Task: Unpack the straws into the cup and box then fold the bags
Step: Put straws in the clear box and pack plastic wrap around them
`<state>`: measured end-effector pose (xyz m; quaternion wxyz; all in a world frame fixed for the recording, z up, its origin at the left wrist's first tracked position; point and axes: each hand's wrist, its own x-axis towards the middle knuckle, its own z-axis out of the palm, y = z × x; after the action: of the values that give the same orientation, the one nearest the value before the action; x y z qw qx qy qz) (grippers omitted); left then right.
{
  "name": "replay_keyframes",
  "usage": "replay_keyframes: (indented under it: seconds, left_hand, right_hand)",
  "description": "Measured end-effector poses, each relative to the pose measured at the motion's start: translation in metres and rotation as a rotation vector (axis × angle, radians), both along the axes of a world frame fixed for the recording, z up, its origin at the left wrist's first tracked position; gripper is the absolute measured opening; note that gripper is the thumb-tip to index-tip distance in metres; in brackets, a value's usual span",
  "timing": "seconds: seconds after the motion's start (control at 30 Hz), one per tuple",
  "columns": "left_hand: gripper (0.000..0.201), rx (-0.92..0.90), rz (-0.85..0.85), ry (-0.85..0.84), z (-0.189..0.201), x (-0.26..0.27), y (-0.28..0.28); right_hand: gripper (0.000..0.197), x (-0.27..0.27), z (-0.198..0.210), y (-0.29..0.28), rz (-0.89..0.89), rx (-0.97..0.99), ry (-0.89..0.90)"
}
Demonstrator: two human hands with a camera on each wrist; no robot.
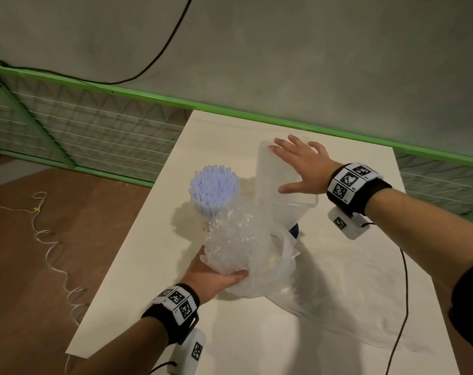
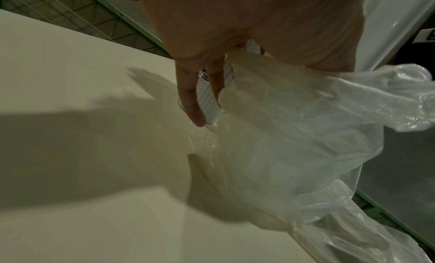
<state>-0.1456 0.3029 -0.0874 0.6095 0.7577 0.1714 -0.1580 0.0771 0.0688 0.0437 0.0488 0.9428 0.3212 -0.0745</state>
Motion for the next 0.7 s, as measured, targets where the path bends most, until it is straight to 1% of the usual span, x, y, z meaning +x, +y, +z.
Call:
replay_keyframes:
  seconds: [0.13, 0.2, 0.23, 0.3, 0.4, 0.43, 0.5, 0.57, 0.6, 0.63, 0.67, 0.7]
  left_hand:
    - [0.089, -0.002, -0.004, -0.001, 0.003, 0.0, -0.002]
    - [0.089, -0.002, -0.01, -0.003, 0.003, -0.001, -0.001]
    - [0.089, -0.001, -0.013, -0.003, 0.004, -0.001, -0.001]
    - [0.089, 0.002, -0.023, -0.017, 0.005, 0.0, -0.002]
    - [0.09, 0.002, -0.022, -0.031, 0.007, -0.001, -0.002]
    - [0.09, 0.0, -0.019, -0.031, 0.007, -0.001, -0.002]
    - [0.09, 0.0, -0.011, -0.026, 0.006, -0.001, -0.001]
    - [0.092, 0.012, -0.012, -0.028, 0.005, -0.001, -0.001]
    - [0.092, 0.02, -0.018, -0.029, 0.005, -0.001, -0.001]
    - [0.092, 0.024, -0.023, -0.033, 0.006, -0.001, -0.002]
    - [0.092, 0.022, -0.026, -0.035, 0.006, -0.001, -0.001]
    - [0.091, 0.016, -0.031, -0.036, 0.006, -0.001, -0.001]
  right_hand:
    - [0.106, 0.011, 0.009, 0.006, -0.02, 0.033, -0.036]
    - [0.109, 0.017, 0.011, 0.011, 0.029, 0.038, -0.016]
    - [0.107, 0.018, 0.01, 0.013, 0.075, 0.02, -0.013]
    - [0.094, 0.021, 0.007, 0.018, 0.147, -0.021, -0.036]
    - [0.065, 0.027, 0.004, 0.022, 0.098, 0.014, -0.05]
    - [0.06, 0.027, 0.004, 0.023, 0.082, 0.017, -0.037]
    - [0.058, 0.025, 0.006, 0.025, 0.084, -0.022, 0.003]
    - [0.056, 0.019, 0.013, 0.028, 0.071, -0.034, -0.021]
    - [0.054, 0.014, 0.019, 0.029, 0.058, 0.007, -0.083]
    - [0.051, 0.006, 0.027, 0.029, 0.045, 0.095, -0.167]
    - [0.048, -0.005, 0.035, 0.027, 0.041, 0.225, -0.242]
    - [0.042, -0.019, 0.042, 0.025, 0.055, 0.385, -0.276]
